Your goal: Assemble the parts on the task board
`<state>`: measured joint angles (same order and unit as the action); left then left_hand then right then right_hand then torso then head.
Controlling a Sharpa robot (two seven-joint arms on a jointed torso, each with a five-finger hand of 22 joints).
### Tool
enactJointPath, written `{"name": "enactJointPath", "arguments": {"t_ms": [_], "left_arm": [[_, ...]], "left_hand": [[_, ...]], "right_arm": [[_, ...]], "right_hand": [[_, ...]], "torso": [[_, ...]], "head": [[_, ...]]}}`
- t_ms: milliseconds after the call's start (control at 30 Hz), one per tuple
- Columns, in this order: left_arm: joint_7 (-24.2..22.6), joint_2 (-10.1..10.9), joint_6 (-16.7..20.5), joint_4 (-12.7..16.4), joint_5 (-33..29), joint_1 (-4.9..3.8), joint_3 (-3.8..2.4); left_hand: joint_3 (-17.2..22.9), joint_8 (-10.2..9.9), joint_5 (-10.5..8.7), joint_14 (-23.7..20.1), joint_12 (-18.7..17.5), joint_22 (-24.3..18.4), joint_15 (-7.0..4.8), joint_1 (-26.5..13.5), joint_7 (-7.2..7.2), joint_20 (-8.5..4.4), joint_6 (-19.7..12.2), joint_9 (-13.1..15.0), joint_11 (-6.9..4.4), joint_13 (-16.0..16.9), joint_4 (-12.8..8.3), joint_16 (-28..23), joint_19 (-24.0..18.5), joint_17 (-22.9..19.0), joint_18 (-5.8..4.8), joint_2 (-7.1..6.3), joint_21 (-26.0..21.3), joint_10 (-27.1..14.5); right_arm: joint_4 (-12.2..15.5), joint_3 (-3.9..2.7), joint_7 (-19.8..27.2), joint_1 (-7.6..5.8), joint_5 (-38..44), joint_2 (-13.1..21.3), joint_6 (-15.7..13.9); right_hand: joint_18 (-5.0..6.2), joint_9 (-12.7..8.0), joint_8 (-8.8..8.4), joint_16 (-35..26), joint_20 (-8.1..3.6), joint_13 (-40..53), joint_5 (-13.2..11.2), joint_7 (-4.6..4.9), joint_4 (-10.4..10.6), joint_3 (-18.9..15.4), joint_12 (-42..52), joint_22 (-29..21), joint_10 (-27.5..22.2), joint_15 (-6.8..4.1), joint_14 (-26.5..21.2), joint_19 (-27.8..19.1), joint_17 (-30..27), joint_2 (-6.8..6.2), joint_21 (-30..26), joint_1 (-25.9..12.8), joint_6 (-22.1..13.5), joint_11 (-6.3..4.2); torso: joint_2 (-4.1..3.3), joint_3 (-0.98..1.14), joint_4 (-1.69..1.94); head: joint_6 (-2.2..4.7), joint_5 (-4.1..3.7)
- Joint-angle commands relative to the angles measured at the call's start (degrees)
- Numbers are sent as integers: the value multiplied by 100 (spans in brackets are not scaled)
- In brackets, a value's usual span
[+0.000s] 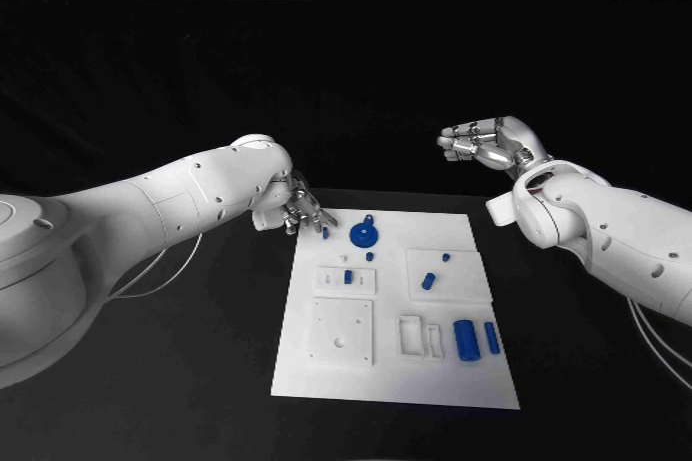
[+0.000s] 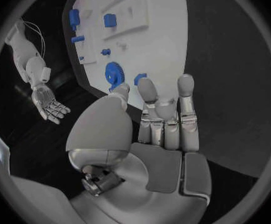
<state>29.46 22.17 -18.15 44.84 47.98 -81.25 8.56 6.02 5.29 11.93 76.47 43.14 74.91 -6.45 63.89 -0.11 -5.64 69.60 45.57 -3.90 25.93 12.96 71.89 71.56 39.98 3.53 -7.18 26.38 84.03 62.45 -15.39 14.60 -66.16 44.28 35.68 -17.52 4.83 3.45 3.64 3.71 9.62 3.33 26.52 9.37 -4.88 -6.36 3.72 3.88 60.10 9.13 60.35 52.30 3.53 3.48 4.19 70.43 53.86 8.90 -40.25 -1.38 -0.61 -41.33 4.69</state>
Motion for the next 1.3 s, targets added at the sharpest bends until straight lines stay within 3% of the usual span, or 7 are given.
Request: {"name": "enactJointPath", "arguments": {"t_ms": [33, 800, 1233, 1300], "left_arm": [[-36, -9, -192, 23, -75, 2, 0], [-29, -34, -262, 2, -78, 13, 10], [-10, -56, -198, -44, -117, 28, 10], [-19, -56, -211, -47, -151, 28, 10]], "left_hand": [[7, -36, 24, 28, 30, 113, -1, -34, -32, -36, -4, 17, -29, -5, -63, 25, -25, 12, -98, 82, 30, 178], [-144, -68, 191, 18, 37, 111, -9, 76, -44, -55, -39, 8, -36, -8, -678, 12, -27, -7, -113, 449, 31, 163], [-210, -83, 724, 23, 36, 112, -22, 280, -64, -77, -97, -49, -49, 5, -1121, 16, -19, -1, -131, 831, 28, 159], [-144, -91, 908, 15, 31, 112, -23, 372, -62, -83, -125, -66, -47, 6, -1244, 7, -24, -16, -136, 911, 27, 153]], "right_arm": [[1, -4, 20, -2, 11, -4, 83], [-23, -4, -5, -1, 23, -30, 83], [-34, -4, -10, 0, 25, -43, 92], [-38, -4, -11, 0, 25, -44, 95]], "right_hand": [[77, -9, -29, -18, 0, -1, 7, 2, 5, 19, -28, -8, -37, 11, -35, -51, -9, -26, 12, 49, -49, 15], [77, -9, -29, -17, 2, -1, -11, 2, -39, 51, -28, -8, -40, 11, -37, -56, -9, -19, 12, 68, -55, 16], [77, -9, -28, -18, 3, -1, -1, 2, -49, 73, -28, -8, -41, 12, -40, -59, -9, -24, 12, 42, -51, 18], [77, -9, -28, -18, 3, -1, -1, 2, -49, 73, -28, -8, -41, 12, -40, -59, -9, -24, 12, 42, -51, 18]], "torso": [[-5, 1, 0], [-14, 0, -8], [-17, -1, 1], [-18, -3, 0]], "head": [[0, 2], [10, -4], [8, -3], [8, -4]]}}
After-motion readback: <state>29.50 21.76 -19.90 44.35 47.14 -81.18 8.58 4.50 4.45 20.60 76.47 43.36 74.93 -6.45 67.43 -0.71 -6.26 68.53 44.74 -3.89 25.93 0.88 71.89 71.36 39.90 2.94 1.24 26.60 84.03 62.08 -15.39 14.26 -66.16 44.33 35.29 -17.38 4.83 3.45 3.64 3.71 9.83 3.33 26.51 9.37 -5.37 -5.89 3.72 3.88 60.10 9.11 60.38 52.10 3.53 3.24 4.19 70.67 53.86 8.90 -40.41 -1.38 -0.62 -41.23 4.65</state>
